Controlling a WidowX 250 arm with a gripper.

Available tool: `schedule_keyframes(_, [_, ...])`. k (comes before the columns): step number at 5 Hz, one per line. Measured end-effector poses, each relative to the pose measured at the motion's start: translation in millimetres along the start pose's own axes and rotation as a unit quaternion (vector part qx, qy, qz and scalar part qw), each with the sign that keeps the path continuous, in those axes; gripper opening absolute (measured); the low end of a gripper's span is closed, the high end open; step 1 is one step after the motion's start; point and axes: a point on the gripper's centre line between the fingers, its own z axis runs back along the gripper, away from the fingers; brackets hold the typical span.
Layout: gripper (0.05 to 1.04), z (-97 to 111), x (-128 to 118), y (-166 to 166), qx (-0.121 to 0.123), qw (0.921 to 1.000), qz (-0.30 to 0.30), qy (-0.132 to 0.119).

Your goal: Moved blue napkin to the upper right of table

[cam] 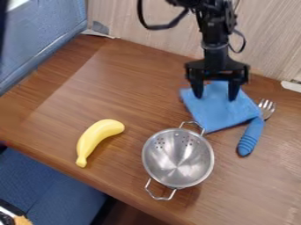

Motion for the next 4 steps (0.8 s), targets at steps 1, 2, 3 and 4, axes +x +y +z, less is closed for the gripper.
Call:
schedule_keyframes(1, [0.999, 14.1, -1.3, 0.4, 0.001, 0.9999, 0.0, -0.016])
schedule_keyframes(2, [0.999, 27.0, -2.5, 0.6, 0.002, 0.9995, 0.001, -0.033])
schedule_keyframes(3, [0.999, 36.1, -3.1, 0.5, -0.002, 0.9988, 0.001, -0.049])
schedule_keyframes(4, [0.999, 36.1, -2.8, 0.4, -0.002, 0.9987, 0.001, -0.05])
